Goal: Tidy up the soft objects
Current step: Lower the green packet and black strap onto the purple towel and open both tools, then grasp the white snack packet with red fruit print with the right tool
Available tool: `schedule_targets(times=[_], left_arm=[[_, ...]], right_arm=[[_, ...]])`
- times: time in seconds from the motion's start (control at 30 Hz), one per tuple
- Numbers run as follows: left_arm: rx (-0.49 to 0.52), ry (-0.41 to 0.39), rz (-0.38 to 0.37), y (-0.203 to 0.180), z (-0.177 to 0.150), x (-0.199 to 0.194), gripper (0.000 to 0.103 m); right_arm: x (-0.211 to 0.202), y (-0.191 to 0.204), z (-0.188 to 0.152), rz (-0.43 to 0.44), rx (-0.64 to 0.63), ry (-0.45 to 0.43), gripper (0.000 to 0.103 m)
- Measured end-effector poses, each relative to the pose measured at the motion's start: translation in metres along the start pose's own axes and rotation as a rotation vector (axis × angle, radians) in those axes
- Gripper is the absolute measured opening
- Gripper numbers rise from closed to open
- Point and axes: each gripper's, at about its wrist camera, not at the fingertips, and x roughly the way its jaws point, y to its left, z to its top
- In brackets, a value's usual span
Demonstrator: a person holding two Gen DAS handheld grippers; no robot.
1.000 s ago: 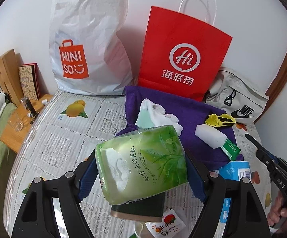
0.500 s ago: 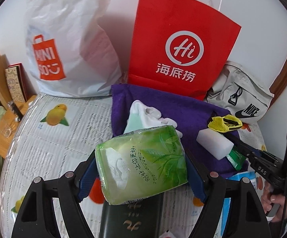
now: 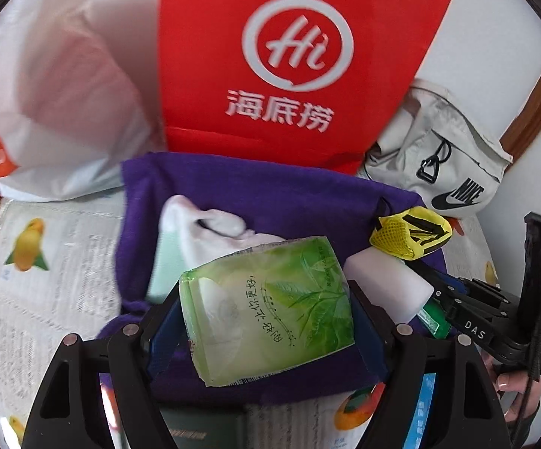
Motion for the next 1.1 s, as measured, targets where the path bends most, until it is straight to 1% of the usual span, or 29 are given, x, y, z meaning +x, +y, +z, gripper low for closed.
schedule_targets(times=[0.13,0.23,0.33,0.4,0.47,0.5,0.63,0.67,0.8,0.93,1.1], left_arm=[[0.015,0.026,0.024,-0.004,0.002,0.015,0.079],[-0.01,0.041,0.006,-0.001,0.003,0.02,0.079],[-0.021,0.056,0.003,0.001,0.004,0.024,0.079],[-0.032,0.063,0.0,0.001,0.005,0.026,0.08],[-0.047,0.063,-0.004,0.001,0.006,0.027,0.082],[-0.051,0.065,-0.005,0.001,0.006,0.028,0.083],[-0.058,0.075,-0.028,-0.001,0.006,0.027,0.085],[-0.055,0.073,-0.031,-0.003,0.006,0.025,0.085],[-0.042,0.057,-0.027,-0.005,0.005,0.013,0.085],[-0.05,0.027,-0.015,0.001,0.002,-0.007,0.085],[-0.071,-0.012,-0.005,0.015,-0.01,-0.036,0.085]], right_arm=[[0.005,0.003,0.001,-0.002,-0.02,0.013,0.02],[0.007,0.004,0.002,0.003,-0.019,0.021,0.02],[0.005,0.005,0.002,0.006,-0.037,0.023,0.021],[0.005,0.006,0.002,0.001,-0.053,0.024,0.025],[0.003,0.007,0.001,0.005,-0.059,0.017,0.039],[0.002,0.007,0.001,0.007,-0.06,0.011,0.041],[-0.009,0.007,-0.001,-0.016,-0.067,-0.023,0.056],[-0.013,0.006,-0.002,-0.016,-0.066,-0.03,0.058],[-0.029,0.003,-0.006,-0.021,-0.05,-0.061,0.058],[-0.048,-0.001,-0.013,-0.026,-0.036,-0.088,0.058],[-0.08,0.003,-0.032,-0.01,-0.009,-0.127,0.058]])
